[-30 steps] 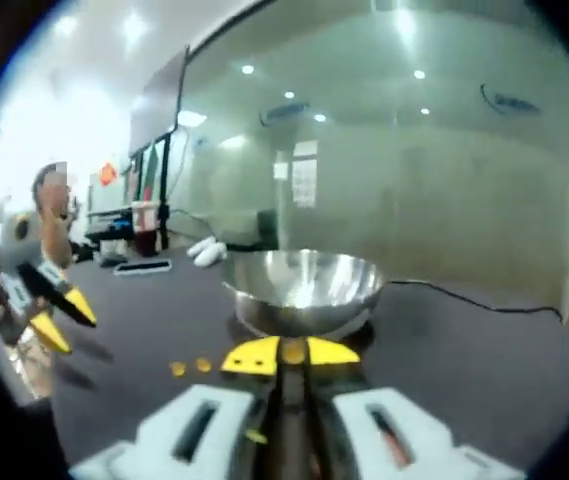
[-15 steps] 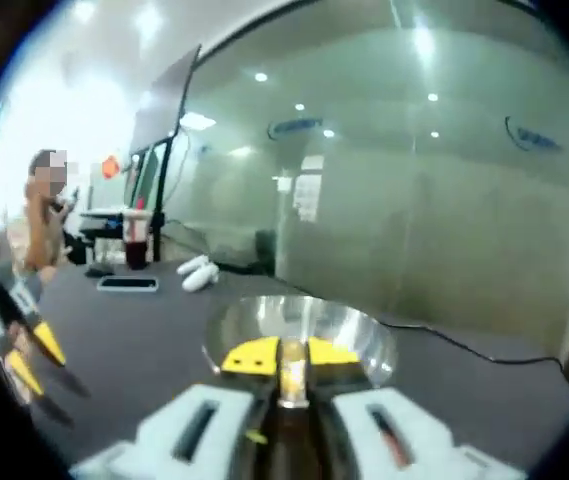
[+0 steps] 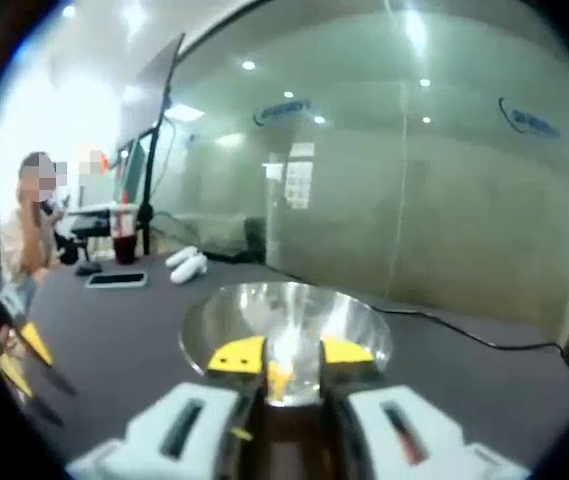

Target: Pick up the QQ candy scattered on the table and place it into the stainless steel bowl on the table

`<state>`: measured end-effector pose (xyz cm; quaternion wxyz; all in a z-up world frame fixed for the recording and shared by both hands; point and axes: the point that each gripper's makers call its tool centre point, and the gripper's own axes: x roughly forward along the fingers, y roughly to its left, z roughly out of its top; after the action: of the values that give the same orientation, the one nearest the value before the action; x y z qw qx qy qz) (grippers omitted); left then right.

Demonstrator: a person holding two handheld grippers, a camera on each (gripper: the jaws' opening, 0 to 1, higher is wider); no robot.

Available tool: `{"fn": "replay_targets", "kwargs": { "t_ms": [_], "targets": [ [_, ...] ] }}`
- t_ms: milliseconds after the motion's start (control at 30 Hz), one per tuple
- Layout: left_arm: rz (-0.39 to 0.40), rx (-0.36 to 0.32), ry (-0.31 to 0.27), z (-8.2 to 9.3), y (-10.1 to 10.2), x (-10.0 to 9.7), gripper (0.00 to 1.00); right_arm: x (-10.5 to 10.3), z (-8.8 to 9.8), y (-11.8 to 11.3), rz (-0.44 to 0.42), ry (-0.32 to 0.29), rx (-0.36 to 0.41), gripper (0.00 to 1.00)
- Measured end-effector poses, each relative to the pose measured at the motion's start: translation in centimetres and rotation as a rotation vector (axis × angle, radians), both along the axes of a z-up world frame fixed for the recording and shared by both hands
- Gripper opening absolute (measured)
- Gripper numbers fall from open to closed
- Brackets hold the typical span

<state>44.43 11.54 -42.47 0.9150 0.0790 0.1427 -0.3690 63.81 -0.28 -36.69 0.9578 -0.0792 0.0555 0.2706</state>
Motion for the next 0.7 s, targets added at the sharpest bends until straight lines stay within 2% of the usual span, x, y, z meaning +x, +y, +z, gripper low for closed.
{"fn": "replay_targets", "kwargs": {
  "t_ms": [233,433,533,700],
  "targets": [
    [-0.005,0.0,0.0,-0.3,-0.3,0.0,0.3,-1.1,0.1,-0.5,0.02,-0.006,0.011,0.2],
    [0.034,-0.02,-0.042,0.8,0.3,0.6,0.29,-2.4,-0.1,-1.8,0.02,-0.003,0.034,0.2],
    [0.032,-0.017,-0.05,0.9,0.2,0.7,0.29,-3.5,0.1,-2.2,0.043,-0.05,-0.006,0.18],
    [0.026,-0.013,-0.051,0.7,-0.1,0.6,0.29,-5.9,-1.5,-2.0,0.122,-0.015,-0.008,0.18]
  ]
}}
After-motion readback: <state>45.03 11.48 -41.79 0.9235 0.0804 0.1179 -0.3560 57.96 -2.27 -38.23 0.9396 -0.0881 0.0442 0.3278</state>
